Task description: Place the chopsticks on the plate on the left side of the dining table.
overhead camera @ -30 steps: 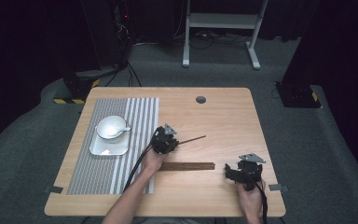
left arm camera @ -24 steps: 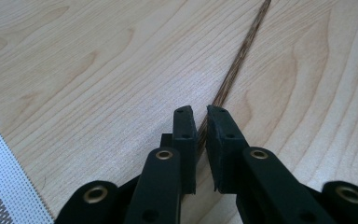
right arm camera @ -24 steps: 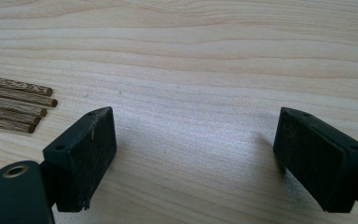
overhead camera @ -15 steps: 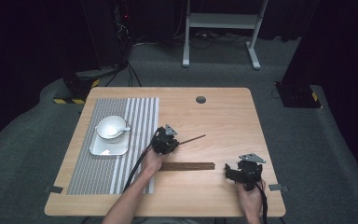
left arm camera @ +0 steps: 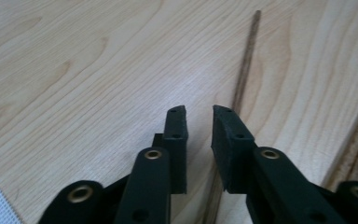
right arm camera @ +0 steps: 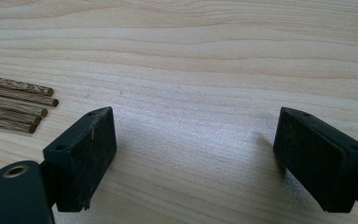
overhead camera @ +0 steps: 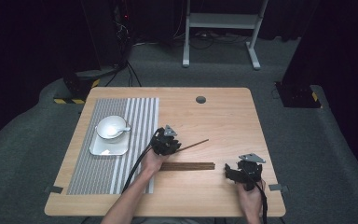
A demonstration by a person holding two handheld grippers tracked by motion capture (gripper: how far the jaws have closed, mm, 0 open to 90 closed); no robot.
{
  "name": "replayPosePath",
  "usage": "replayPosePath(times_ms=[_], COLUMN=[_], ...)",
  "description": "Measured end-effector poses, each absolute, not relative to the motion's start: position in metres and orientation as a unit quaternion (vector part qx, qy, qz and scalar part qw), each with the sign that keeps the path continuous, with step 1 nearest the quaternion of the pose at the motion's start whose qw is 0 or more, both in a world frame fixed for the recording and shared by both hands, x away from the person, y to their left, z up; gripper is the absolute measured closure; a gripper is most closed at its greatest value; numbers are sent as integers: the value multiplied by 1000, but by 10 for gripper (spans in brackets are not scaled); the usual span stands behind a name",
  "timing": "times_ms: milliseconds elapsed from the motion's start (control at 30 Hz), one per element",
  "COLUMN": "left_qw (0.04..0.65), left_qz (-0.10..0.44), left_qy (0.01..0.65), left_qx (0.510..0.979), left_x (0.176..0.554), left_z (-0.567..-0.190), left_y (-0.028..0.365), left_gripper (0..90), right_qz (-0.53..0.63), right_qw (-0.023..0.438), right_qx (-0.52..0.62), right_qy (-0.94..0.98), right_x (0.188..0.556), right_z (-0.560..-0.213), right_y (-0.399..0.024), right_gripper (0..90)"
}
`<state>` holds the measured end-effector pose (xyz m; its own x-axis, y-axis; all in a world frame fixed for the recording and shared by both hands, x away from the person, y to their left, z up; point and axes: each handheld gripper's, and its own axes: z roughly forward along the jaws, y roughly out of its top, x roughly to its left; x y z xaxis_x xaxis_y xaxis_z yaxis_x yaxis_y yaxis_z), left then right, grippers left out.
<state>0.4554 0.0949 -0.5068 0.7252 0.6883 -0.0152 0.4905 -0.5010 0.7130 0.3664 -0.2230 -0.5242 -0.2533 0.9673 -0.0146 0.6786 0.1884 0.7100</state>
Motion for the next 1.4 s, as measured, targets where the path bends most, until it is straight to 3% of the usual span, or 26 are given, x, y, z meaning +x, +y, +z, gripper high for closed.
replayPosePath(times_ms=[233, 667, 1000, 1400], left_qw=[361, 360, 359, 354], left_qz=[126, 117, 119, 142], left_qy=[334, 325, 319, 286], left_qx=[861, 867, 869, 879], left_x=[455, 452, 454, 454], left_z=[-509, -512, -514, -515], left_y=[91, 93, 97, 96], left_gripper=[698, 731, 813, 836], right_qz=[300, 301, 300, 301], right_qw=[240, 241, 240, 240], right_qx=[562, 561, 561, 561], right_qy=[733, 733, 733, 733], right_x=[367, 367, 367, 367], right_z=[-524, -524, -524, -524], right_y=[-223, -223, -223, -223], right_gripper=[128, 128, 128, 128])
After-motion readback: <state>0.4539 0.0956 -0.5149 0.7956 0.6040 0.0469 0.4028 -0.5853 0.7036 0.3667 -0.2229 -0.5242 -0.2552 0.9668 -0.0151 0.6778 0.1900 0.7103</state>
